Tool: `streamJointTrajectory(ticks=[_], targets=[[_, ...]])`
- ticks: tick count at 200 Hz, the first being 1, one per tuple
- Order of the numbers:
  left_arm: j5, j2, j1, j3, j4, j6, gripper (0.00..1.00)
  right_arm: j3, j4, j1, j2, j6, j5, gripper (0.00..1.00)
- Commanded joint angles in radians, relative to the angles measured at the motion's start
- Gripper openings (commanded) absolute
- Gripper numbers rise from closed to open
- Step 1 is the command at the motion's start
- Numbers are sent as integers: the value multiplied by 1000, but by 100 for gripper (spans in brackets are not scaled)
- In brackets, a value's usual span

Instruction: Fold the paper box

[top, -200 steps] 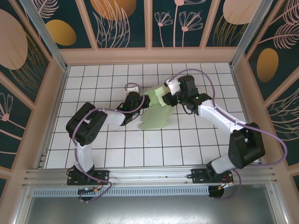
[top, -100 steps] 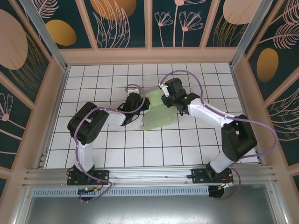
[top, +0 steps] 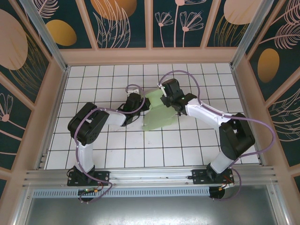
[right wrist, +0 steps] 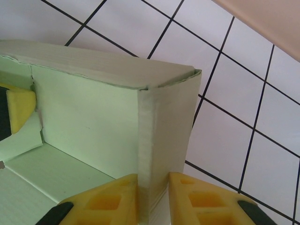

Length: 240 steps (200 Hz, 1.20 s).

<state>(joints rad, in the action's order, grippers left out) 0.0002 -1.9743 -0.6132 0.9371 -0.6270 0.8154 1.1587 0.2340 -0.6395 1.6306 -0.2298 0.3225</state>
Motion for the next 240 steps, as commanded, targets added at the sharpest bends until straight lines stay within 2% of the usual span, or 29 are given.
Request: streamJointTrajectory(ticks=[1, 36, 84, 104, 112, 122, 151, 165, 178, 213, 240], targets=[[57, -3, -9, 30, -65, 8, 0, 30, -15, -21, 48, 16, 42, 23], [56, 2, -8, 31, -63, 7, 0, 54, -8, -50, 99, 18, 149, 21], [58, 0, -8, 29, -63, 8, 0, 85, 4, -95, 184, 27, 383, 14], [61, -3, -9, 58, -62, 9, 0, 81, -13, -115, 202, 11, 450, 8], [60, -3, -9, 60, -63, 8, 0, 77, -24, -122, 206, 2, 468, 0], [60, -3, -8, 59, -62, 9, 0, 73, -39, -130, 210, -8, 494, 0], [59, 0, -8, 58, -60, 8, 0, 73, -51, -135, 220, -19, 492, 0], [58, 2, -8, 58, -60, 8, 0, 75, -54, -135, 225, -13, 481, 19], [57, 3, -8, 58, -59, 5, 0, 73, -57, -135, 227, -7, 470, 25], [56, 5, -9, 58, -56, 4, 0, 73, -63, -134, 231, -1, 461, 24], [57, 4, -8, 61, -55, 6, 0, 75, -64, -134, 244, -14, 481, 13]])
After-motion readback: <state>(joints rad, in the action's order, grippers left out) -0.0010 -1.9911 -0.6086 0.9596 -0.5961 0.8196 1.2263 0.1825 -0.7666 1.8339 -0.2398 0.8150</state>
